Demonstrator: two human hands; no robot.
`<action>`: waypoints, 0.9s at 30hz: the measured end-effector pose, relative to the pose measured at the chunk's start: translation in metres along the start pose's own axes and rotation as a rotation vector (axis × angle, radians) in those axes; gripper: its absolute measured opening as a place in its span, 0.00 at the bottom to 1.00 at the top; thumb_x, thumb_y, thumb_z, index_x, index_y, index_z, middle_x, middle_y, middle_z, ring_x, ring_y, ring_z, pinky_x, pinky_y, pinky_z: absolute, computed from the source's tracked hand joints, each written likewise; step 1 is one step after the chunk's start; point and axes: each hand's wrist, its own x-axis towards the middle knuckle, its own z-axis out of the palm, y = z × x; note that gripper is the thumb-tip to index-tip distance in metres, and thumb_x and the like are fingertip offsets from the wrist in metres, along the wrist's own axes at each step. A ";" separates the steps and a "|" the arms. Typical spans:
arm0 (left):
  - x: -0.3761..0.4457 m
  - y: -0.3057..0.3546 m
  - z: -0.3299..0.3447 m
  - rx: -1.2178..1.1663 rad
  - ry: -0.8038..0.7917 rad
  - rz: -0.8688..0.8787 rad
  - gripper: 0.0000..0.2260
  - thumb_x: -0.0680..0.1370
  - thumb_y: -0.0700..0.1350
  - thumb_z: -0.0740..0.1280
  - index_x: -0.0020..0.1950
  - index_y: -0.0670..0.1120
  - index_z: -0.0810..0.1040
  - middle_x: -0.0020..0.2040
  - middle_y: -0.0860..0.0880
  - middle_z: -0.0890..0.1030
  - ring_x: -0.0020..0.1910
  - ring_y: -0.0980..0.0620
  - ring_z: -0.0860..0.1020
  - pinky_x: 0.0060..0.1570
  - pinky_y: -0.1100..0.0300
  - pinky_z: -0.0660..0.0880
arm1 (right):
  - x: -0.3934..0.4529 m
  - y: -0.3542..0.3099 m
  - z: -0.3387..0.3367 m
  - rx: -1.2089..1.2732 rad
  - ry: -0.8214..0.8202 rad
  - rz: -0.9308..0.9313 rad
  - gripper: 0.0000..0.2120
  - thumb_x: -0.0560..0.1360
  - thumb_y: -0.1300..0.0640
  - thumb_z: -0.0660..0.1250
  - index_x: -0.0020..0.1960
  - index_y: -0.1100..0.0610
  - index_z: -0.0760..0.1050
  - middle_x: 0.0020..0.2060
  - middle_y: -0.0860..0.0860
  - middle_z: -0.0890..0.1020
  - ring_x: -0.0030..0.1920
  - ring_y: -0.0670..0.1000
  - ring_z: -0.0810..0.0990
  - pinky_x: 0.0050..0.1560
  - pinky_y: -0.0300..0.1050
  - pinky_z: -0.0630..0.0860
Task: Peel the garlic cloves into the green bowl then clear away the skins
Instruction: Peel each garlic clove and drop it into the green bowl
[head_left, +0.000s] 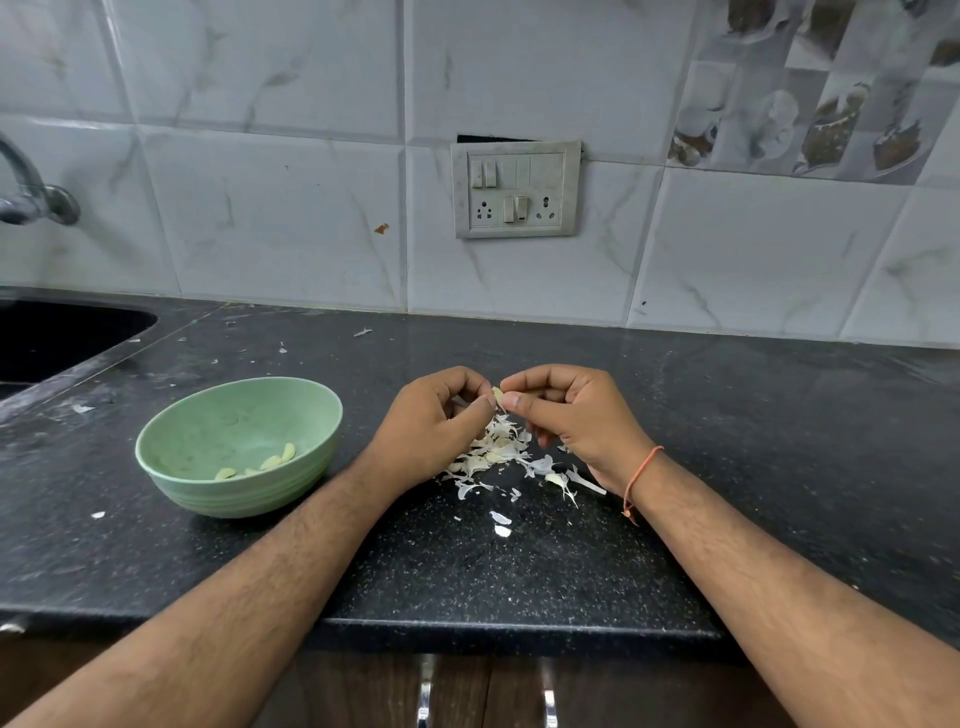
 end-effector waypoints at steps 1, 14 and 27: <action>0.000 0.001 0.000 0.000 0.001 0.000 0.05 0.83 0.48 0.72 0.48 0.49 0.83 0.38 0.41 0.84 0.32 0.47 0.78 0.37 0.39 0.80 | 0.000 0.000 0.000 0.001 -0.002 -0.001 0.07 0.76 0.62 0.78 0.54 0.59 0.87 0.38 0.54 0.88 0.34 0.49 0.79 0.31 0.41 0.77; -0.003 0.006 0.000 -0.003 0.001 -0.020 0.05 0.82 0.50 0.72 0.48 0.51 0.82 0.38 0.40 0.84 0.35 0.37 0.80 0.38 0.37 0.80 | -0.003 0.001 -0.001 -0.065 -0.024 -0.051 0.07 0.78 0.61 0.77 0.55 0.56 0.88 0.38 0.51 0.88 0.35 0.53 0.80 0.36 0.53 0.81; 0.001 0.003 0.000 0.020 0.107 -0.090 0.08 0.80 0.52 0.73 0.42 0.52 0.86 0.34 0.44 0.84 0.30 0.48 0.78 0.35 0.56 0.76 | 0.000 0.001 -0.004 -0.097 0.047 -0.102 0.07 0.77 0.61 0.78 0.55 0.56 0.88 0.40 0.52 0.89 0.37 0.47 0.83 0.38 0.44 0.81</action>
